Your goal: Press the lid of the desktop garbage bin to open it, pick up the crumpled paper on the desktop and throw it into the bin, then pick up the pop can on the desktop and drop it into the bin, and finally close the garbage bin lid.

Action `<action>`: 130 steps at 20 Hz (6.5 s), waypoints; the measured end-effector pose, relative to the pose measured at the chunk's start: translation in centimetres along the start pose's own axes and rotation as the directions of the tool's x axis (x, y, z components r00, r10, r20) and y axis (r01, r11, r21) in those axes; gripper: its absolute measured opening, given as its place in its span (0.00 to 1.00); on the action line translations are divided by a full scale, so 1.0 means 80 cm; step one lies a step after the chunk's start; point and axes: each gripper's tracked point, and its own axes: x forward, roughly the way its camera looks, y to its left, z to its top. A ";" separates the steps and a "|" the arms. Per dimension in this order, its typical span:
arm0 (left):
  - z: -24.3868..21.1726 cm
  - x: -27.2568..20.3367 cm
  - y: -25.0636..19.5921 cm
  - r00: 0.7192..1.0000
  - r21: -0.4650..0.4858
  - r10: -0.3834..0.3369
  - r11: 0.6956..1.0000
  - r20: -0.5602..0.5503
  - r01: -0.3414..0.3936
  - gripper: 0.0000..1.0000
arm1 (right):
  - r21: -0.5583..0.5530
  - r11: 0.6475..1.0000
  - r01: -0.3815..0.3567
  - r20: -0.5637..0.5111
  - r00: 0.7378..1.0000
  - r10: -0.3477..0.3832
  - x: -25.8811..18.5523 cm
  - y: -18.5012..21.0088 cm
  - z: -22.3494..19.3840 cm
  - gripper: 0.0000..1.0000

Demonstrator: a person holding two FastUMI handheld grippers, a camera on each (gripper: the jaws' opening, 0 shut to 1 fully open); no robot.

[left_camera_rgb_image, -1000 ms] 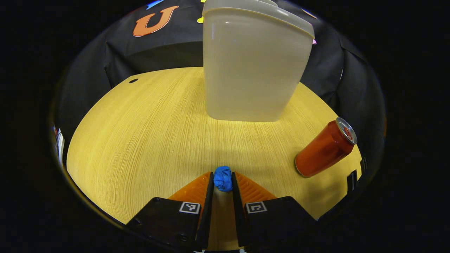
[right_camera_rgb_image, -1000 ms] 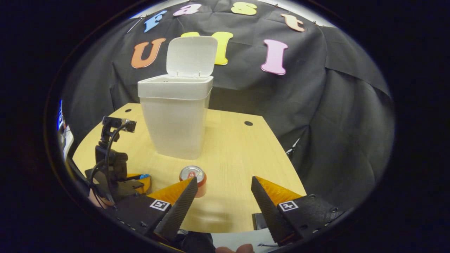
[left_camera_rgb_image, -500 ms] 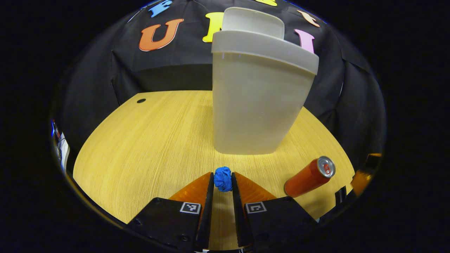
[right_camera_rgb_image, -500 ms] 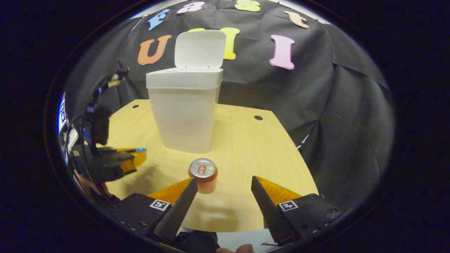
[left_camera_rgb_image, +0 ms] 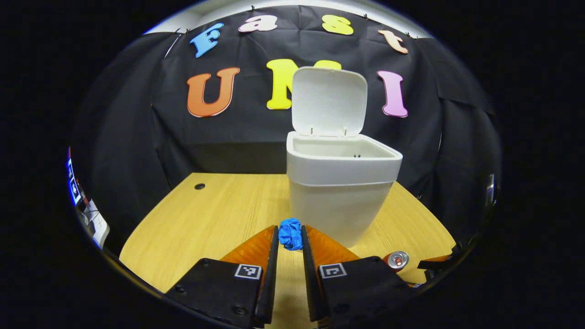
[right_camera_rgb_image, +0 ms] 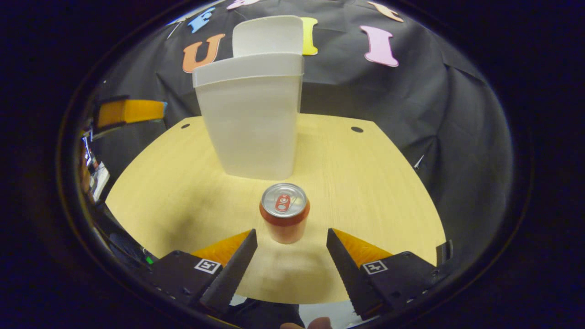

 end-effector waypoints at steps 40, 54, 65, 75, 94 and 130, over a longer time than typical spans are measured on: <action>0.235 0.069 -0.040 0.956 -0.017 -0.084 0.996 0.280 0.092 0.35 | 0.112 0.994 -0.018 0.086 0.996 0.009 -0.020 -0.044 0.154 0.81; 0.219 0.120 -0.047 0.973 0.005 -0.095 0.995 0.212 0.096 0.98 | 0.110 0.994 -0.019 0.130 0.992 0.005 -0.020 -0.057 0.201 0.81; 0.201 0.068 -0.003 0.974 0.034 -0.031 0.999 0.225 0.024 0.98 | 0.040 0.998 -0.045 0.213 0.976 0.036 -0.084 -0.046 0.281 0.81; 0.166 -0.007 0.058 0.972 -0.068 0.100 0.994 0.211 -0.088 0.99 | -0.104 0.984 -0.146 0.313 0.934 0.171 -0.087 0.044 0.420 0.80; 0.156 -0.041 0.137 0.939 -0.130 0.296 0.952 0.177 -0.276 0.98 | -0.096 0.983 -0.157 0.241 0.954 0.176 0.000 0.086 0.456 0.93; 0.210 -0.047 0.106 0.947 -0.095 0.149 0.987 0.285 -0.127 0.98 | 0.016 1.000 -0.023 0.612 0.791 0.008 -0.155 0.115 0.653 0.94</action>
